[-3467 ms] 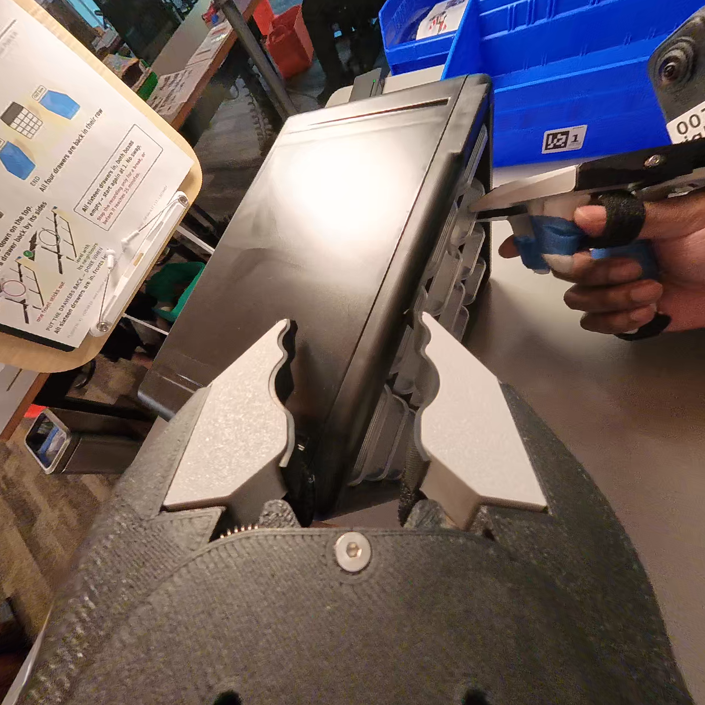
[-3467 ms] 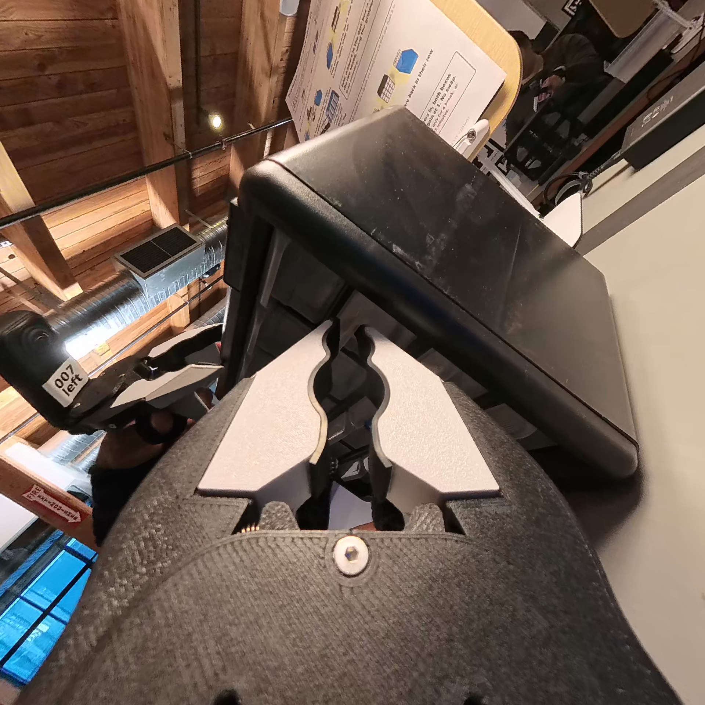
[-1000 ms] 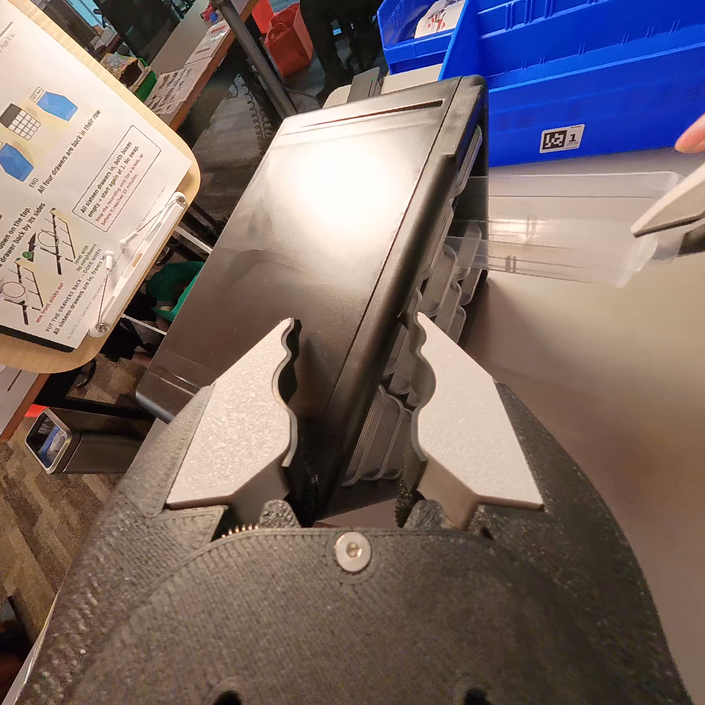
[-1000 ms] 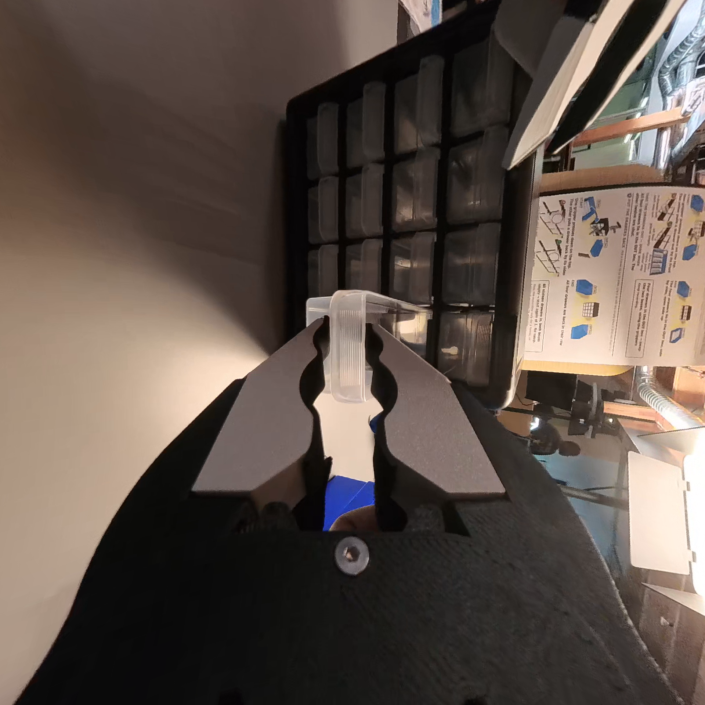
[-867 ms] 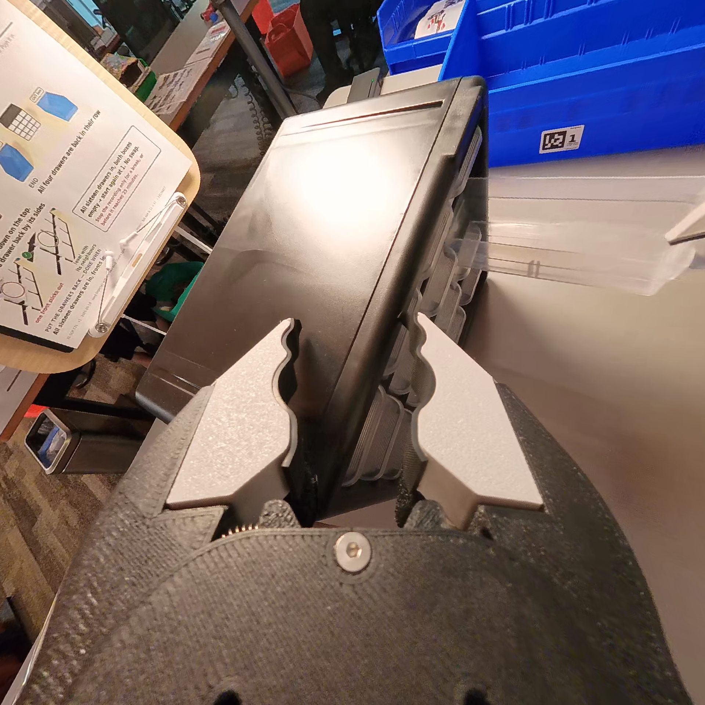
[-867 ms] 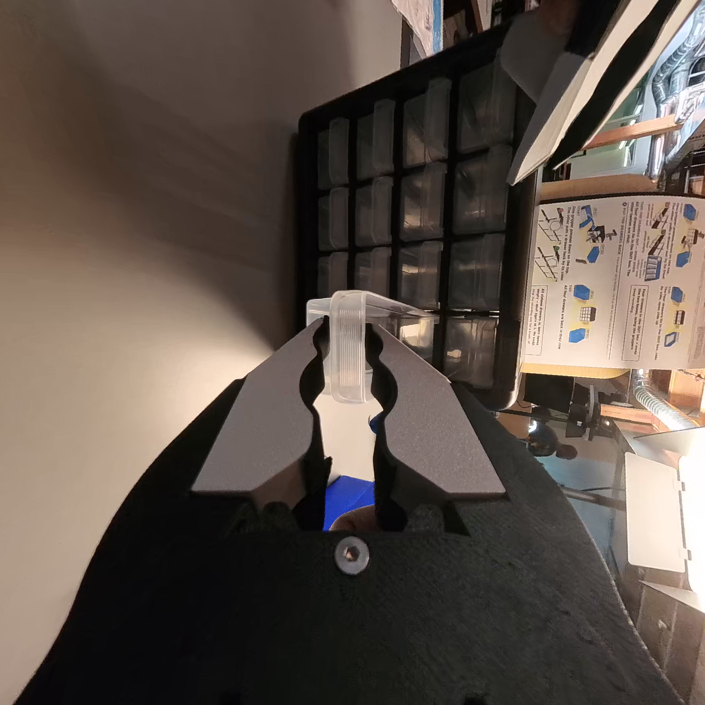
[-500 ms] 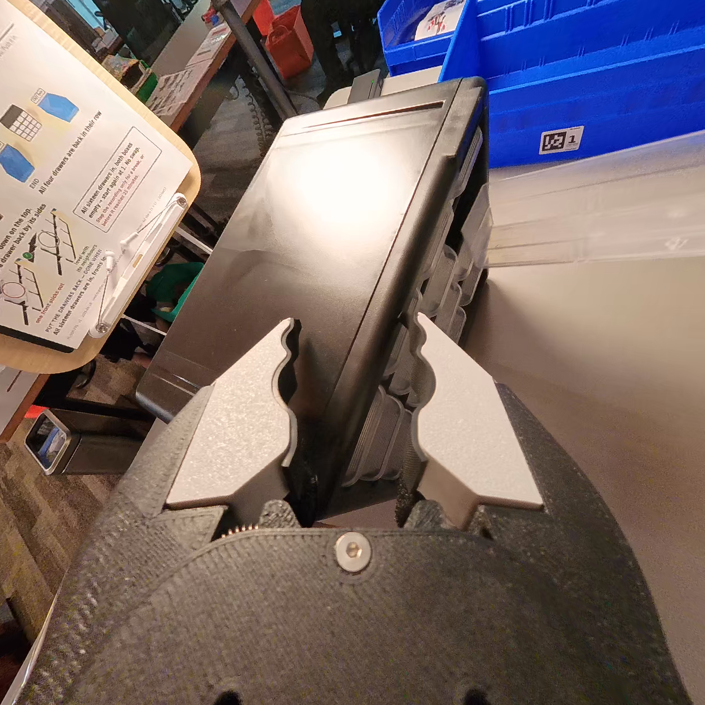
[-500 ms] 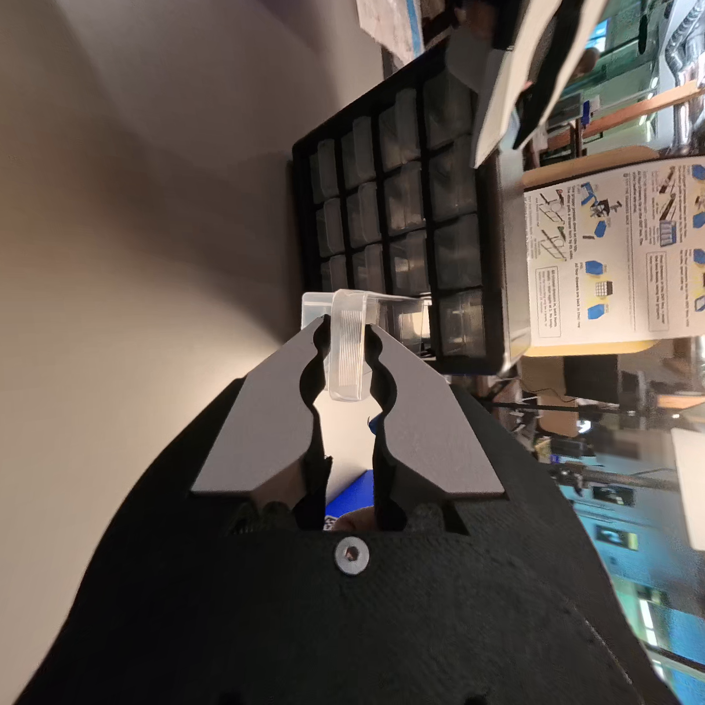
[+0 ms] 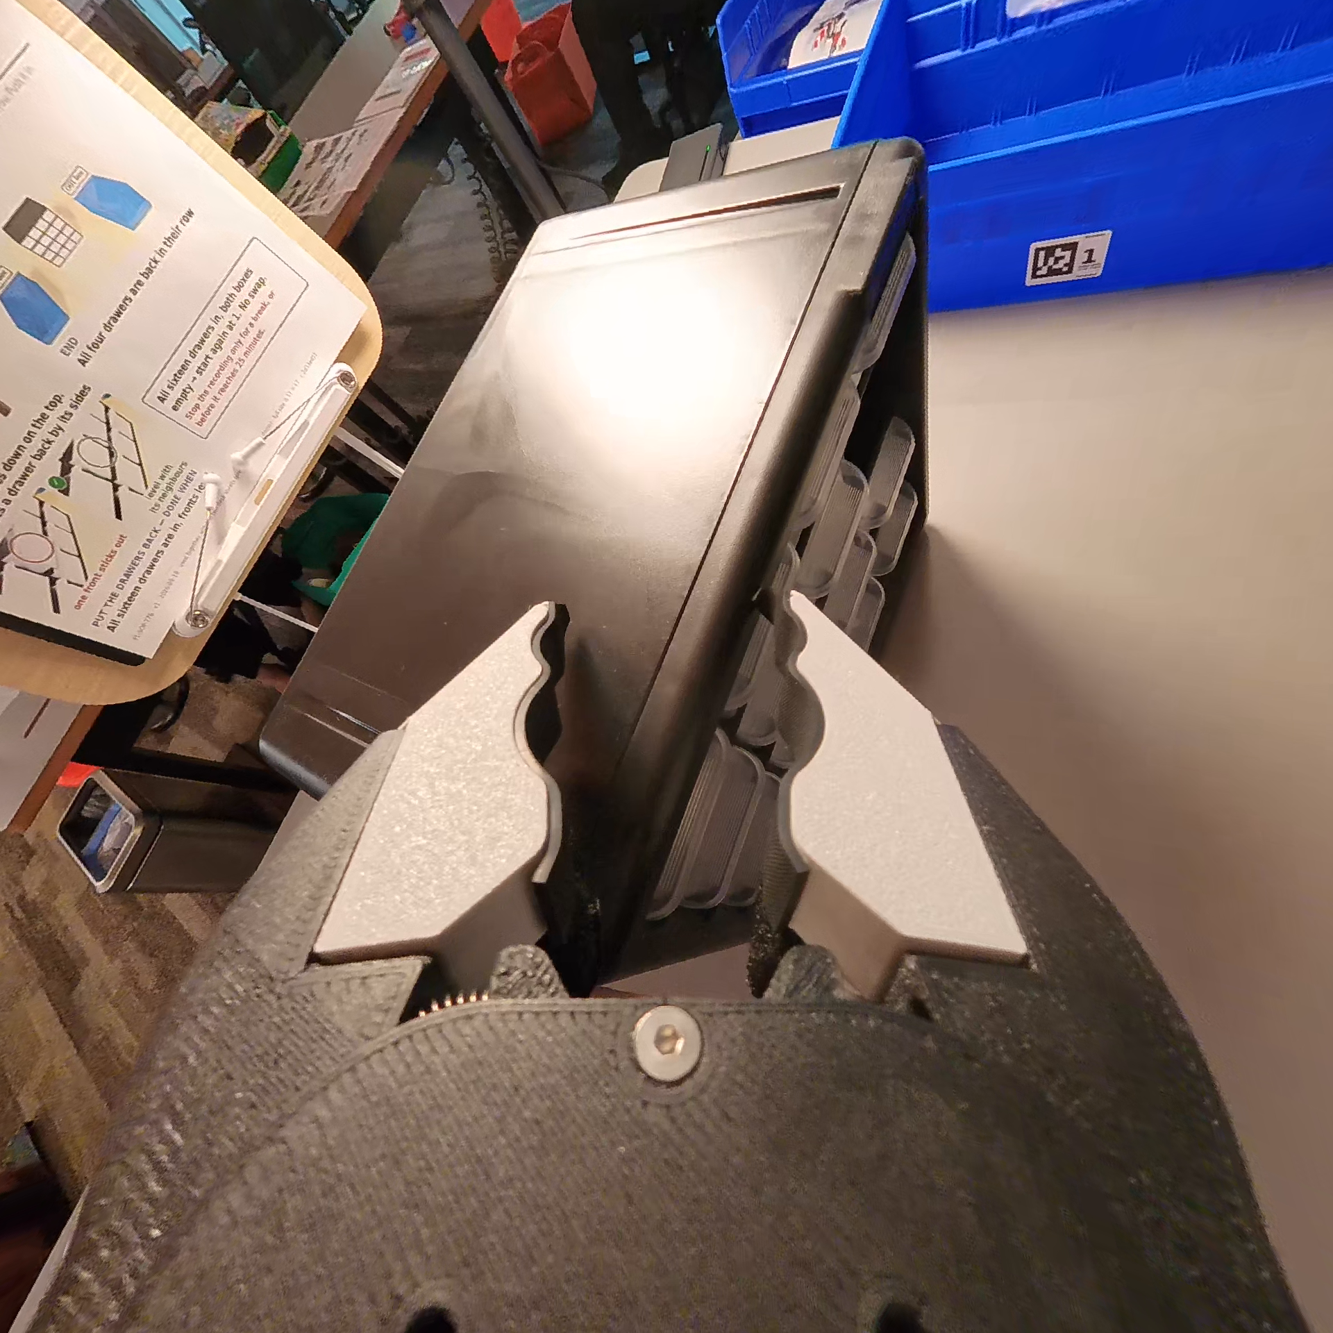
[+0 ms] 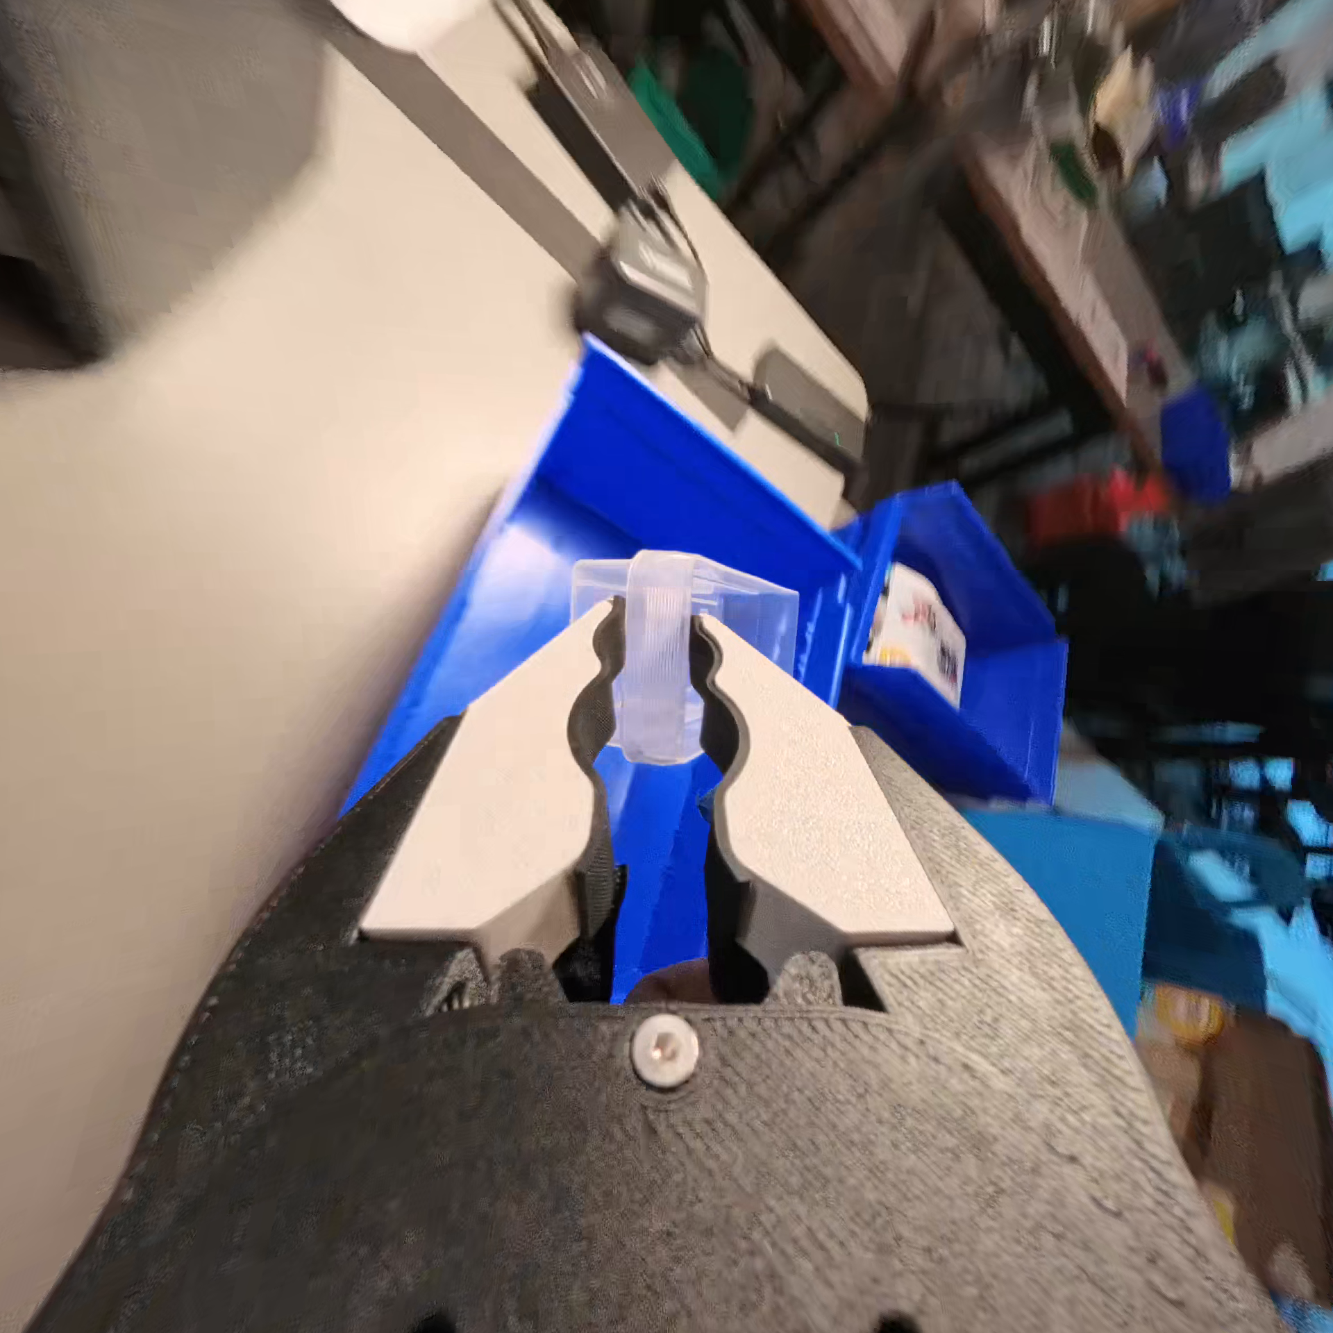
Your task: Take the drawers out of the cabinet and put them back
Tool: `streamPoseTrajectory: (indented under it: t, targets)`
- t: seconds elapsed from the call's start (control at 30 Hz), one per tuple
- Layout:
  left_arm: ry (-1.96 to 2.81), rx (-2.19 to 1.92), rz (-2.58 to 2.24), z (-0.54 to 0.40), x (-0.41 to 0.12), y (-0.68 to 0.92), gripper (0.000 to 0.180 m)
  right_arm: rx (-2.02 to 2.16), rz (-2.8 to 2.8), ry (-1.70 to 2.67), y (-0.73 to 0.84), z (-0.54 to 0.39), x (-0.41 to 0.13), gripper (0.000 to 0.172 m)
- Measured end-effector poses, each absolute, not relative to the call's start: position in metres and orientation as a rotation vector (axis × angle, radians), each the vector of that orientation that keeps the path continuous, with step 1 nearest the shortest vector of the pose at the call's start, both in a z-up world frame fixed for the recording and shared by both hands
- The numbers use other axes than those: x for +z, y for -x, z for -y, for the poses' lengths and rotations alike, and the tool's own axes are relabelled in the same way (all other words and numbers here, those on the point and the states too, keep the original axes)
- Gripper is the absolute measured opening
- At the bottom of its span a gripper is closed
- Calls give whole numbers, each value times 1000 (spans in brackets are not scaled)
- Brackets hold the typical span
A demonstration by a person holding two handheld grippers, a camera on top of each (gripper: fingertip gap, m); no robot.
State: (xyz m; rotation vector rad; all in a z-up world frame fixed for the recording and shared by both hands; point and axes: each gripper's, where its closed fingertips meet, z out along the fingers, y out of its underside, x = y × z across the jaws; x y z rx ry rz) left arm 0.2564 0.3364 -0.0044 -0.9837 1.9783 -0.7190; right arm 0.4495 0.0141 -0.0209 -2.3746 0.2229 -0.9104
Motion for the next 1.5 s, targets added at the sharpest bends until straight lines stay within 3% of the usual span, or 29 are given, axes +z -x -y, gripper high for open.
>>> streamPoseTrajectory:
  t: [0.27,0.57,0.8,0.97,1.1,1.3,1.5]
  targets:
    - [981,-733,-1978,-336,-4,-256,58,-830,-498,2571,-525,-42,-110,20]
    - [978,-742,-1980,-336,-3,-256,57,-716,-600,2524,-530,-72,-141,24]
    - [978,-744,-1979,-336,-3,-256,57,-609,-615,2383,-526,-79,-123,31]
    - [978,-745,-1981,-336,-3,-256,57,-776,-455,2193,-503,-84,-59,36]
    - [978,-758,-1984,-336,-2,-255,56,-800,39,1990,-417,-135,-17,35]
    - [980,-792,-1982,-335,-1,-255,56,-667,525,1725,-288,-217,-29,34]
    - [980,-796,-1981,-335,0,-255,56,-1068,710,1480,-274,-269,-53,33]
